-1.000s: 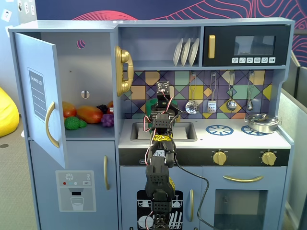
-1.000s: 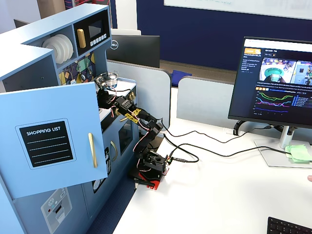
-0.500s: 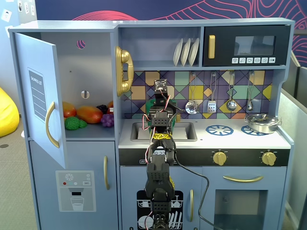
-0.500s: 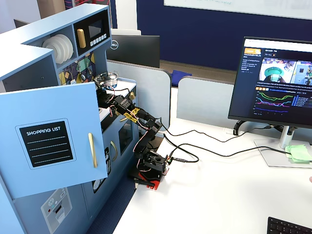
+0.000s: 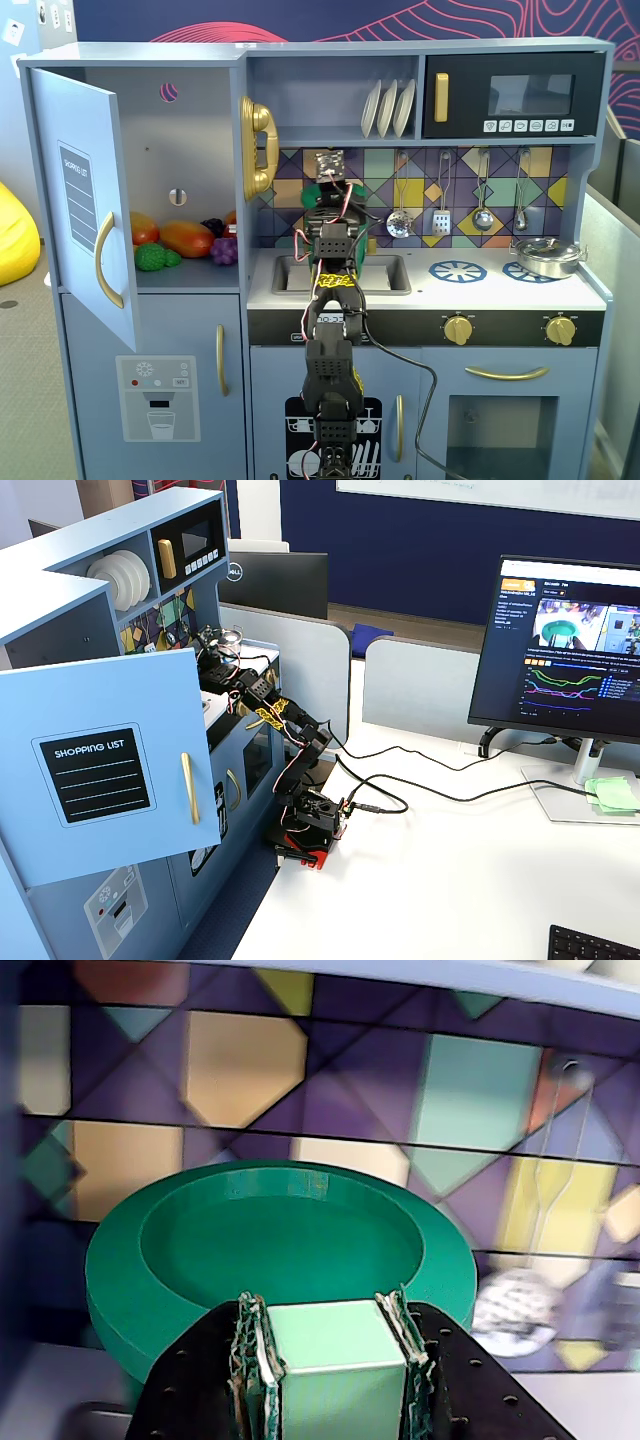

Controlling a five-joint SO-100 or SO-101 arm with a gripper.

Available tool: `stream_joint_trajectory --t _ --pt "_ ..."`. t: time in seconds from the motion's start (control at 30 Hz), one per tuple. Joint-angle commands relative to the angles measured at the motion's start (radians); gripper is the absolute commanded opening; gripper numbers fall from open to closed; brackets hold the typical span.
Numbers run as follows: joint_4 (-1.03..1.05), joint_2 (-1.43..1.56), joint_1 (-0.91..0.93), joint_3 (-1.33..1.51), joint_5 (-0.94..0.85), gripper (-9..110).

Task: Take off the lid from the green recipient and place it on the counter

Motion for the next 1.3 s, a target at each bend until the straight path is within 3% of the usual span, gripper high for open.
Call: stream_joint_trajectory --t 0.0,0.17,0.37,0.83,1.27 --pt "0.018 0.071 0.133 -0.101 0.012 0" --pt "0.037 0.021 0.334 -0.160 0.060 0" --pt "-0.017 0.015 0.426 -0.041 0.037 0" --pt "-0.400 -0.169 0.514 0.253 0.012 0" --pt "-0.531 -0.235 0.531 0.419 0.003 0"
